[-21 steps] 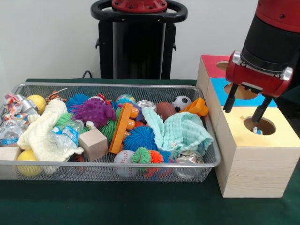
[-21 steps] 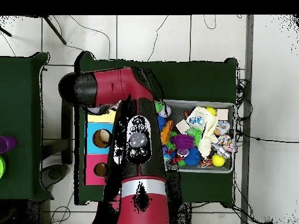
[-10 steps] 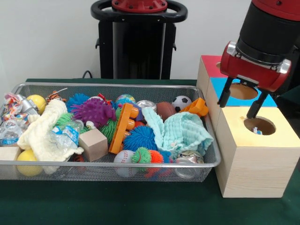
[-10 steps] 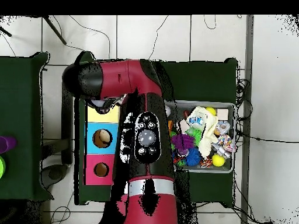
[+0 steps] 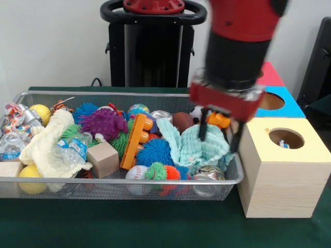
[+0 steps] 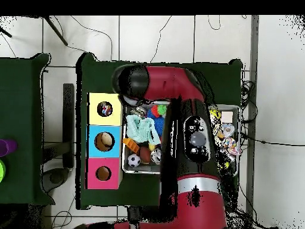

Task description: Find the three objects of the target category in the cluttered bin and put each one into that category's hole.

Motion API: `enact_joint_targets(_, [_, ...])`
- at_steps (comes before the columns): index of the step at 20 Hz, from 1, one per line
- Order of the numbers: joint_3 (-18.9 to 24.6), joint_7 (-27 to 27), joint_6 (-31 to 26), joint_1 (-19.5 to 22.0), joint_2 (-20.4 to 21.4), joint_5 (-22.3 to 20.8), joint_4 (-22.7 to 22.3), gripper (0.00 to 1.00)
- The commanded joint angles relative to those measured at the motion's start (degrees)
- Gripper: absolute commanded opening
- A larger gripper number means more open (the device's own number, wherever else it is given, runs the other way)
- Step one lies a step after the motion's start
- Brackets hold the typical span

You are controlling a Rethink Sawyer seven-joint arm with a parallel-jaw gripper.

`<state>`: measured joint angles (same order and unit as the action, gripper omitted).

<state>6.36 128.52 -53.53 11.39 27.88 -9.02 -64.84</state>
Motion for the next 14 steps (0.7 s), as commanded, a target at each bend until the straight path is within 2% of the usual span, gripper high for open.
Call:
enact_joint_targets(1, [8.14,-23.70,7.93,9.27,-3.12,-5.96,-11.10,1.00])
enact_joint_targets(9, [11.31,-25.98,0.30,14.83,-3.54,-5.53,-6.14,1.00])
enact_joint_targets(14, [12.02,-26.21,-3.62,16.12,-1.19,-5.03,-5.54,1.00])
